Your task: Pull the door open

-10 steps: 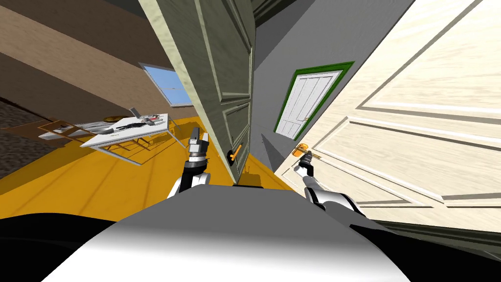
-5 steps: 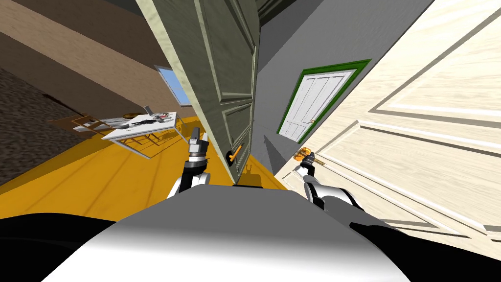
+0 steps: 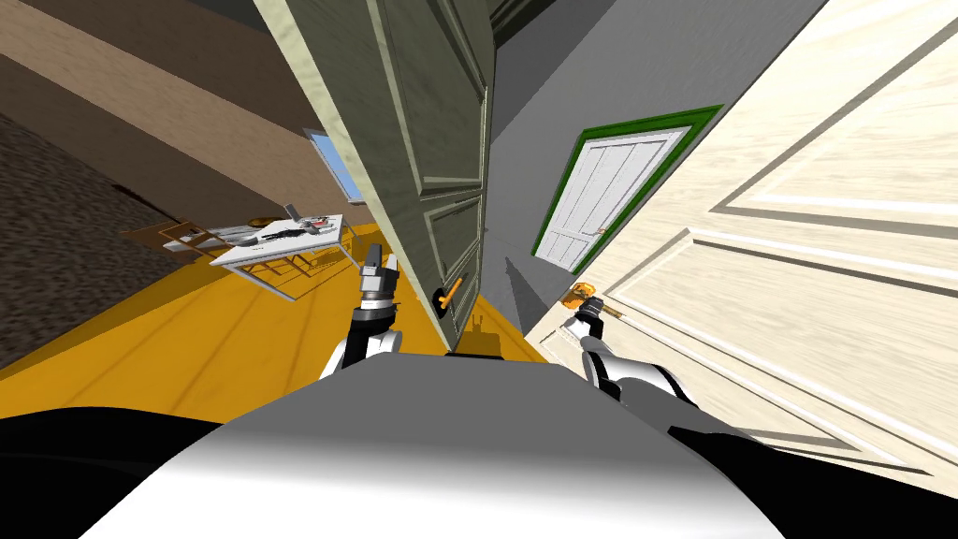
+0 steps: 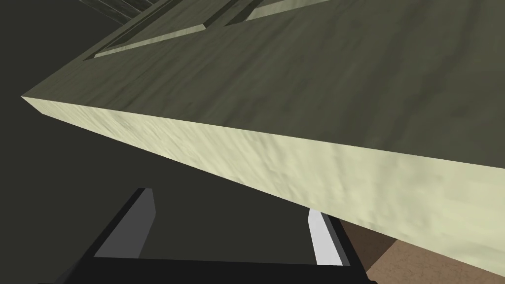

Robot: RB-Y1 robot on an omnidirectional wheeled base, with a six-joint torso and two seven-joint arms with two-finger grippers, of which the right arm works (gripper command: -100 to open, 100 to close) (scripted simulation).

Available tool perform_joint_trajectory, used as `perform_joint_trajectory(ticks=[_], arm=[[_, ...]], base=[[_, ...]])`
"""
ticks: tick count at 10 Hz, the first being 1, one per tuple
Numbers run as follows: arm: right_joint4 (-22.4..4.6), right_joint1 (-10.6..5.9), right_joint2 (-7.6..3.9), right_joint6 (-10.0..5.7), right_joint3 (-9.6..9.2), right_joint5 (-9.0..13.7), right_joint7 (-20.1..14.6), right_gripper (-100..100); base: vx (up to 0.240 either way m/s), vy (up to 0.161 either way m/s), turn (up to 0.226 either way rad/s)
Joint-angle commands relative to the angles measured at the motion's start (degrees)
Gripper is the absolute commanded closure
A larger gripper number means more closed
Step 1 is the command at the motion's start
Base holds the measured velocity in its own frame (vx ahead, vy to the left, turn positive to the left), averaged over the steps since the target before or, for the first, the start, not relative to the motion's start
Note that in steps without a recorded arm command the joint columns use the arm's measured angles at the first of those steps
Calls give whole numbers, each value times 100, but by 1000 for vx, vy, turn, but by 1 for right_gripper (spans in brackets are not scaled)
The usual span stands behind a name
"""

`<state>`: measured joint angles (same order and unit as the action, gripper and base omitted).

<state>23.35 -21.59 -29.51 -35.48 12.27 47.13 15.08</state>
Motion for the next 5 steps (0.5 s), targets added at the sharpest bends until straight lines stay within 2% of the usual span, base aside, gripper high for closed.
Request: perform_joint_trajectory(ticks=[1, 4, 5], arm=[[15, -19, -11, -16, 1, -1, -5, 100], [15, -19, -11, -16, 1, -1, -5, 100], [55, -25, 34, 31, -74, -87, -63, 100]], base=[[1, 4, -10], [0, 0, 0], [-152, 25, 28]])
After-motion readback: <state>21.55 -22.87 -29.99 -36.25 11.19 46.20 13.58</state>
